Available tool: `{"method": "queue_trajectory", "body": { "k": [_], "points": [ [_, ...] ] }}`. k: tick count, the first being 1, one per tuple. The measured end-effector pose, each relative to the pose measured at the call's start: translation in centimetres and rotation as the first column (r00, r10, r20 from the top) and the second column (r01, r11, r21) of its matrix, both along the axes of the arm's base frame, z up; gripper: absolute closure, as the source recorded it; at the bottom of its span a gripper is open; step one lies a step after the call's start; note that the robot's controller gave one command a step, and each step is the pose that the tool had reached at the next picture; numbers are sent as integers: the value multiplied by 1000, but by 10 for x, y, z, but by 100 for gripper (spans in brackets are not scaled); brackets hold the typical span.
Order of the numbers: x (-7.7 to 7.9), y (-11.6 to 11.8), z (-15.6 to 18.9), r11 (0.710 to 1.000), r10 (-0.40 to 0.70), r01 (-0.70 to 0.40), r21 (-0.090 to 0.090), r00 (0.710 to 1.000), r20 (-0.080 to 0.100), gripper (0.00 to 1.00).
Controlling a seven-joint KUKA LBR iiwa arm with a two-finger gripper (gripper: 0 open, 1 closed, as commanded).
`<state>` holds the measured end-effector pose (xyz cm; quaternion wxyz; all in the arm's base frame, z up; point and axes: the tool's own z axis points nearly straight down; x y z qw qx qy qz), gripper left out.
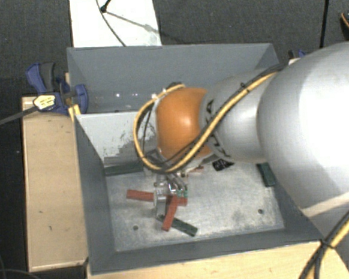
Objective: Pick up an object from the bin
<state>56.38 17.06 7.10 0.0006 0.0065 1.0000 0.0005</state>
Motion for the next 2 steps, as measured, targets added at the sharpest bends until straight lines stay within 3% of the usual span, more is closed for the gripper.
{"method": "queue_trajectory", "body": {
  "k": [1,2],
  "points": [
    [0,-1,0,1000,-7,7,0,1000,-1,100],
    [17,20,152,1000,10,-10,4,1000,10,100]
  ]
}}
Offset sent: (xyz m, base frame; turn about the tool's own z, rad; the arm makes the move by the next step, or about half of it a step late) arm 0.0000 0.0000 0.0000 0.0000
